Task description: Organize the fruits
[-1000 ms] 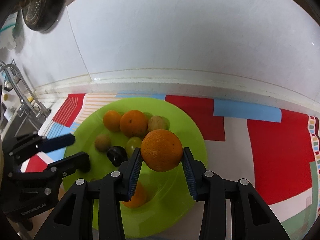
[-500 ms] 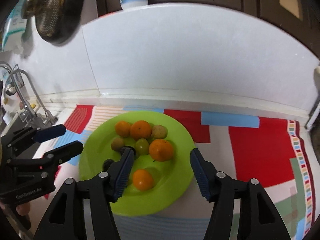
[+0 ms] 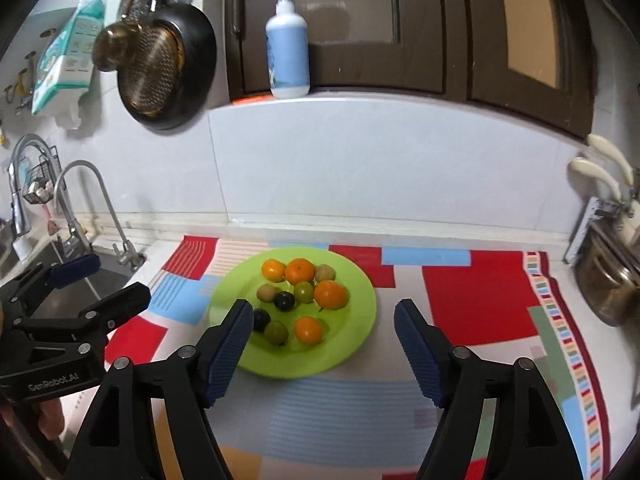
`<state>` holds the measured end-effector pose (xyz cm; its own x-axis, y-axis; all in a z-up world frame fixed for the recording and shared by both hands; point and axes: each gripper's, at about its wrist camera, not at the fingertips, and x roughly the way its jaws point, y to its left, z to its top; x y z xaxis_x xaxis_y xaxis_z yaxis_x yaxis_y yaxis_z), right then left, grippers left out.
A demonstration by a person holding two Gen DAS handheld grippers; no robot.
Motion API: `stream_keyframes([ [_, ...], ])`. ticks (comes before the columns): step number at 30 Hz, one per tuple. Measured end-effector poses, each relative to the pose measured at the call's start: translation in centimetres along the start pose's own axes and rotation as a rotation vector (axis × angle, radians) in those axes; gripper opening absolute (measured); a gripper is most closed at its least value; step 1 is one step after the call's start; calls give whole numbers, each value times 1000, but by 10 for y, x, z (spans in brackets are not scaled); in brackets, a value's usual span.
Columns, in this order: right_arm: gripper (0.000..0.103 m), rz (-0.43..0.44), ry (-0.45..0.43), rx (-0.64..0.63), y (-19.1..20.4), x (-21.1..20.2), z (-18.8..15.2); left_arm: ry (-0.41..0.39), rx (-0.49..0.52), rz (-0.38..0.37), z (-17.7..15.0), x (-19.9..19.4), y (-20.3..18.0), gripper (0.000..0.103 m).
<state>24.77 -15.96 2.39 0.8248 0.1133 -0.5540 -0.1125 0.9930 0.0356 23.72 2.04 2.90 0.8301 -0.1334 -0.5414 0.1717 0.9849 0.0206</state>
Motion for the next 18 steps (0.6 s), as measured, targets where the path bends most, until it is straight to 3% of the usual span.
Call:
stream_keyframes([
  [18, 78, -20, -38, 13, 18, -90, -34, -74, 32, 46, -30, -93, -7, 96],
])
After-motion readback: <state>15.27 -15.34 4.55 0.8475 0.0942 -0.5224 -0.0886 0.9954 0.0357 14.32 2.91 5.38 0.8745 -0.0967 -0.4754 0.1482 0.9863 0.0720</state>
